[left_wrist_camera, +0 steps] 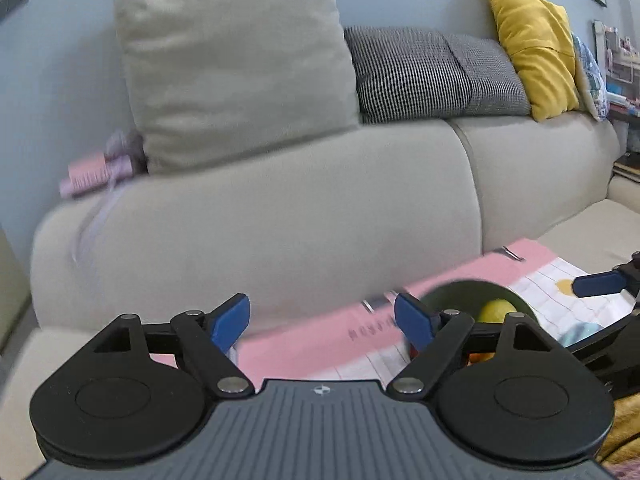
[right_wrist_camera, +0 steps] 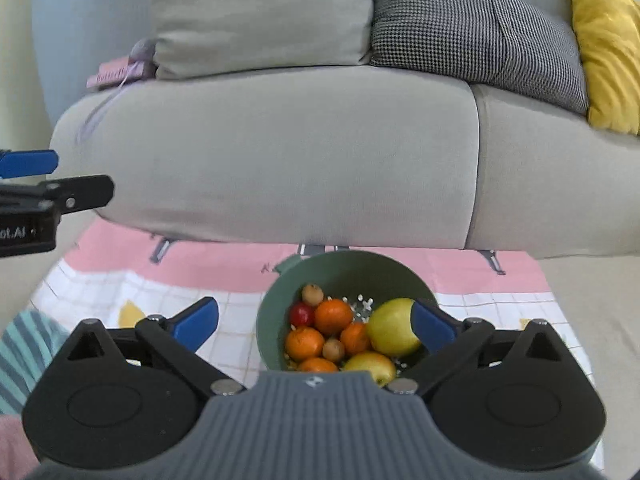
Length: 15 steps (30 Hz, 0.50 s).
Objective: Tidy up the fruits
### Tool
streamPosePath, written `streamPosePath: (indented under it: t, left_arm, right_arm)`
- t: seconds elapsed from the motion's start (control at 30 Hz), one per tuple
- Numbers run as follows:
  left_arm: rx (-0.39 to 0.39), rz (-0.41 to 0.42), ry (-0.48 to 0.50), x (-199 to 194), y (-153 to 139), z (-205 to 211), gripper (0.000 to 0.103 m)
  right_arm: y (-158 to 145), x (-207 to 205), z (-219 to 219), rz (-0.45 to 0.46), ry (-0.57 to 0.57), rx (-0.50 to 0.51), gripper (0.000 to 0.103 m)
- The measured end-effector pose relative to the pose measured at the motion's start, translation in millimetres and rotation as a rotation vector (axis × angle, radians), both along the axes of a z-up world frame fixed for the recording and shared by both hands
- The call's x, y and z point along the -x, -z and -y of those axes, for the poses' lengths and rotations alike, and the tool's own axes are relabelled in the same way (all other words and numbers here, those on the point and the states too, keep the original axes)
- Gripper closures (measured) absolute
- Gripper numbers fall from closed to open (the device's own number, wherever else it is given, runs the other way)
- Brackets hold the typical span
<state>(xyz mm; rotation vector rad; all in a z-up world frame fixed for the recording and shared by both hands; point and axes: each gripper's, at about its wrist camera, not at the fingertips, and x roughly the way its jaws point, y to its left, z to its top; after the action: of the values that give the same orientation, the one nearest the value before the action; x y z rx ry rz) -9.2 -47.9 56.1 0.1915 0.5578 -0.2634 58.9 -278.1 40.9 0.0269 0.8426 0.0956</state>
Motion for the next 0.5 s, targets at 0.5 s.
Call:
streamPosePath:
  t: [0.5]
  left_arm:
    - [0.041,-0.262,-0.144,3.1,63.3,-20.0,0.007]
  right_arm:
    - [46.7,19.1,-6.9,-0.134,0.087,0.049,0.004]
